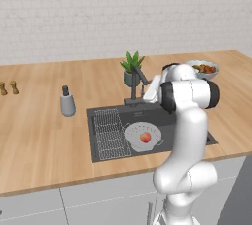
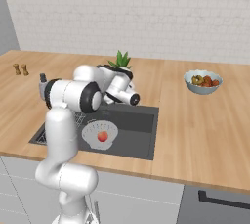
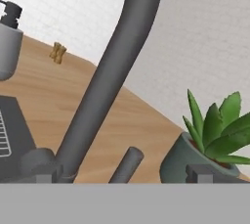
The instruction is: Put the colander in the sink, put the peach in the colander, and turn on the sink faucet and pour water over the colander.
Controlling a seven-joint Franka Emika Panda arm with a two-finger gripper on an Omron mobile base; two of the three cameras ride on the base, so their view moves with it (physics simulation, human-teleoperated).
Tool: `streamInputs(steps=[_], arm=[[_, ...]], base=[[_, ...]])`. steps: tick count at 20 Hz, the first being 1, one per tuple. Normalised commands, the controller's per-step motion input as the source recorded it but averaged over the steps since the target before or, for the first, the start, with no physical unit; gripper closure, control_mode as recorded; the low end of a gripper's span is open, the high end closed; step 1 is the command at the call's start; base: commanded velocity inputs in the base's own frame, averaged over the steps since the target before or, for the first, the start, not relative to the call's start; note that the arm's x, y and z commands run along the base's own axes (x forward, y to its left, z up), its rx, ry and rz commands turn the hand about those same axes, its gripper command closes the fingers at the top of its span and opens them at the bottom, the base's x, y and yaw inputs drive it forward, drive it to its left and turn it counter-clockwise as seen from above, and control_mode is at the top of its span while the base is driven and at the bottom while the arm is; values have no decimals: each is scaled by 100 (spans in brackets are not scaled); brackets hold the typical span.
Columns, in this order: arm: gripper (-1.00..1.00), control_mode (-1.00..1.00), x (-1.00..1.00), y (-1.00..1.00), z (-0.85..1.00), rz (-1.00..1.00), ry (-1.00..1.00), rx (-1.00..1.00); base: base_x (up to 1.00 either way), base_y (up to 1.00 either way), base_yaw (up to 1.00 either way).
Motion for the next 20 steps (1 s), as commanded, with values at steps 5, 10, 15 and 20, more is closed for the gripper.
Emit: streamInputs(steps=[5,10,15,20], arm=[[-100,-100,32,7,-16,0,0,0],[-100,-100,26,0,-20,0,0,0],[-100,-100,25,0,-10,0,0,0],[-100,-100,17,8,0,0,0,0]], base=[[0,0,0],[0,0,0],[0,0,0],[0,0,0]])
